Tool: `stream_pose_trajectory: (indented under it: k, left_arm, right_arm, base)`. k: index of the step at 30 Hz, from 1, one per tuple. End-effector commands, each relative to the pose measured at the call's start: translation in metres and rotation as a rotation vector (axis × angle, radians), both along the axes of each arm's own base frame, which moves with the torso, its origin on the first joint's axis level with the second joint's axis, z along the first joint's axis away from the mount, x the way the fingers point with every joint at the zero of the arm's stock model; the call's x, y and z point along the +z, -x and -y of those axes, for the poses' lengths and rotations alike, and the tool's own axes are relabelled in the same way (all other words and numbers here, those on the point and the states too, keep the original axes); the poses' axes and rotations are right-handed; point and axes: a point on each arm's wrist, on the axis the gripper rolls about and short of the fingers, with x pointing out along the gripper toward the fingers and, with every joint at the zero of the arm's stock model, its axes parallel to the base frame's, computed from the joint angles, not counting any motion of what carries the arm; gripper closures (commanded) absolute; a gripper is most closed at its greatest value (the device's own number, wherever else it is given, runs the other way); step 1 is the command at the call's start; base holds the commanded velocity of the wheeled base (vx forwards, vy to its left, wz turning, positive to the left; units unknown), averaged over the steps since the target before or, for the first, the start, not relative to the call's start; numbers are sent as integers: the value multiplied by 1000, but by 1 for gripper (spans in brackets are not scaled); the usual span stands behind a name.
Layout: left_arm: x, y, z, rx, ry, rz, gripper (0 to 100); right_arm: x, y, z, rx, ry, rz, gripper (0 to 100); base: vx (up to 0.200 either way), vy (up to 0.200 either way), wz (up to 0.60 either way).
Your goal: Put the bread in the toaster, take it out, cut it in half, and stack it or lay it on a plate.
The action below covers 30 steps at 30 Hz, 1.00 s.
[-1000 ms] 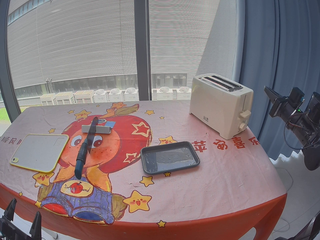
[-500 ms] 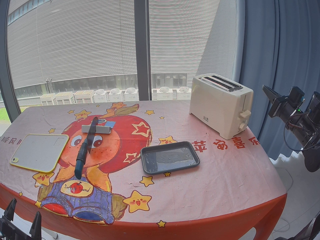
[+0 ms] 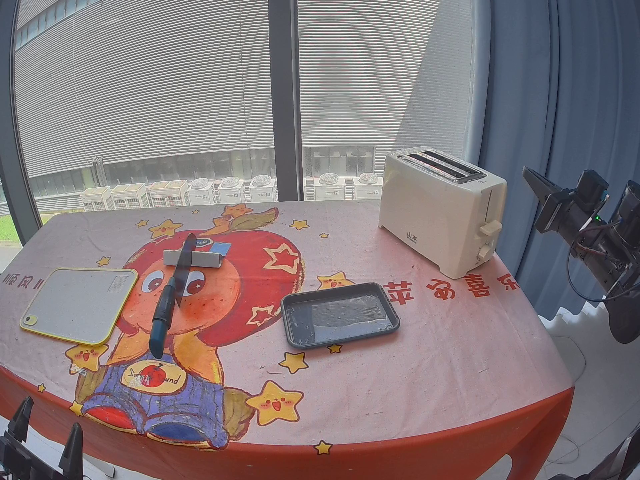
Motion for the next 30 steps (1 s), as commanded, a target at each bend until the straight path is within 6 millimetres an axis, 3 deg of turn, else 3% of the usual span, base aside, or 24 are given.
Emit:
stream_pose_trajectory:
  k: [1, 10, 30]
  left_arm:
    - [-4, -1, 0, 1, 0, -17, 0]
    - [-4, -1, 0, 1, 0, -15, 0]
    - [-4, -1, 0, 1, 0, -17, 0]
  right_arm:
    - [0, 3, -1, 6, 3, -20, 100]
    - [5, 16, -10, 43, 10, -67, 100]
    - [-8, 19, -8, 25, 73, -122, 100]
  base:
    - [0, 0, 0]
    - [0, 0, 0]
    - [0, 0, 0]
